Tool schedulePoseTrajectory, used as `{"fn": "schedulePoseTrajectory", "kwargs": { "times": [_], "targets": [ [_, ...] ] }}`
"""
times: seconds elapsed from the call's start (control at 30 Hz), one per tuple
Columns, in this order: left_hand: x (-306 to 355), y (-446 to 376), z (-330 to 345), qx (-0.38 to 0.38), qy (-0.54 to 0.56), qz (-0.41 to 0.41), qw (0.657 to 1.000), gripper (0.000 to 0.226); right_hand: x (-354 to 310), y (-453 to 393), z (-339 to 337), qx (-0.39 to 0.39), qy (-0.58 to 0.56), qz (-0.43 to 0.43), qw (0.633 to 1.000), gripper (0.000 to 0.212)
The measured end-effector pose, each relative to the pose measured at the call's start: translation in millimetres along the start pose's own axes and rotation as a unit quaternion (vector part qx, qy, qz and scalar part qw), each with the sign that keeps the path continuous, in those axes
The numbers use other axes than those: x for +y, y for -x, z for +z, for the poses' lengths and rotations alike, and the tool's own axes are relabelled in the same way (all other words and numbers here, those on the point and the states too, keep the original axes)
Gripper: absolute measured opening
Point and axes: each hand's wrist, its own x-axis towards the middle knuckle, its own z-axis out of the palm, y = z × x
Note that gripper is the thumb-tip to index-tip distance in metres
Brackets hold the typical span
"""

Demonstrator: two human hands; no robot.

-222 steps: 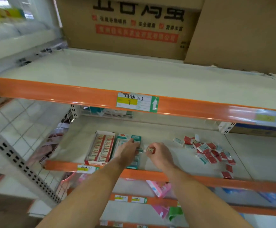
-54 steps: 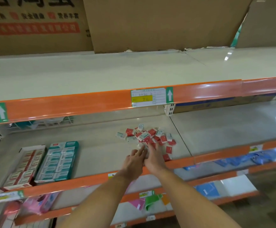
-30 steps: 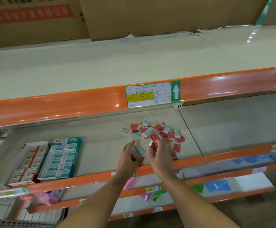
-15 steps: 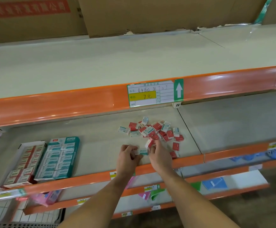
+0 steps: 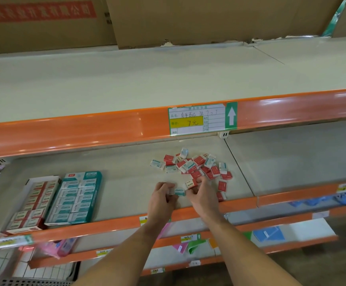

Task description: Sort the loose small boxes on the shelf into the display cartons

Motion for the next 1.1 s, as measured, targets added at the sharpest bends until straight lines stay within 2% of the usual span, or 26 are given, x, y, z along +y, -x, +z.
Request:
{"fn": "schedulePoseTrajectory", "kwargs": {
  "times": [0.17,0.3,0.53,0.8,1.1],
  "targets": [
    [-2,-4,-5,-0.033,-0.011,0.018,0.999,0.031,4,-5,-2,-0.007,-0.006,0.006,1.000,0.045],
    [-7,-12,-15,-0.061,-0.007,0.006,0.998,0.032,5,-3,-2,-0.021,0.010,-0.060,0.998,0.064],
    [-6,-13,-14,-0.062,-0.013,-0.009,0.998,0.033,5,-1,-5,-0.030,0.048,-0.089,0.994,0.041],
    [-1,-12,-15,-0.086,-0.024,-0.010,0.996,0.040,8,1,-3,-0.061,0.063,-0.063,0.994,0.053],
    [6,-12,-22,-0.098,-0.117,0.012,0.988,0.036,0,2,0,-0.036,0.167,-0.096,0.981,0.038]
  ]
}}
